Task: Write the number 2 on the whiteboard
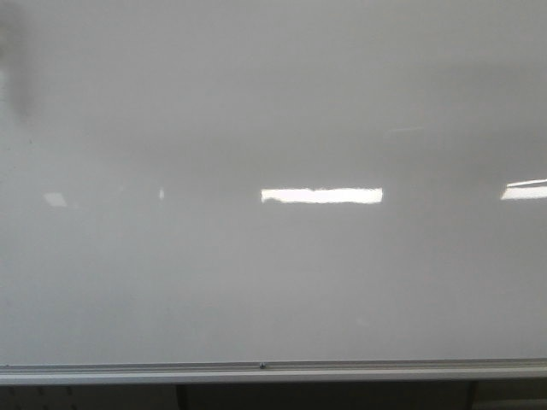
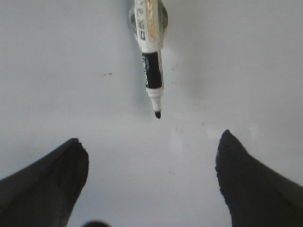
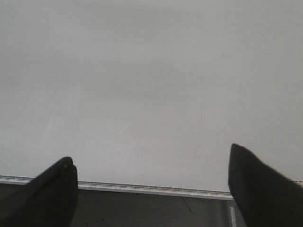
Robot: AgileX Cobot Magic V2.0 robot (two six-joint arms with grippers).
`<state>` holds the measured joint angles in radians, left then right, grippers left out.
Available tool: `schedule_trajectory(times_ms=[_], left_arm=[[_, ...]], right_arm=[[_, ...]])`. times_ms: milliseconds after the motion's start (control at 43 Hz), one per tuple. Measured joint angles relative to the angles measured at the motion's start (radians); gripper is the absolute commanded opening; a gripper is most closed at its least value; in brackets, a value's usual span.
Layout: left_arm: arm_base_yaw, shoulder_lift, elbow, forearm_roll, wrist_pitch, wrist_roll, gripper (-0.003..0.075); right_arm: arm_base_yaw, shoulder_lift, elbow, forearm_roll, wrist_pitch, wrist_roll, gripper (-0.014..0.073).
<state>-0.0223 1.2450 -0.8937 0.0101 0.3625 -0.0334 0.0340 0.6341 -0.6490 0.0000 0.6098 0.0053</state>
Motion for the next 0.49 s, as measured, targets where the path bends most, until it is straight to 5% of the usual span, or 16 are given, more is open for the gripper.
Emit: schedule_trajectory(times_ms=[489], left_arm=[[0.000,0.275,-0.180,-0.002,-0.041,0.000,0.0546]], right_arm=[[0.000,0.000,0.000,0.000,0.000,0.000,0.0661]])
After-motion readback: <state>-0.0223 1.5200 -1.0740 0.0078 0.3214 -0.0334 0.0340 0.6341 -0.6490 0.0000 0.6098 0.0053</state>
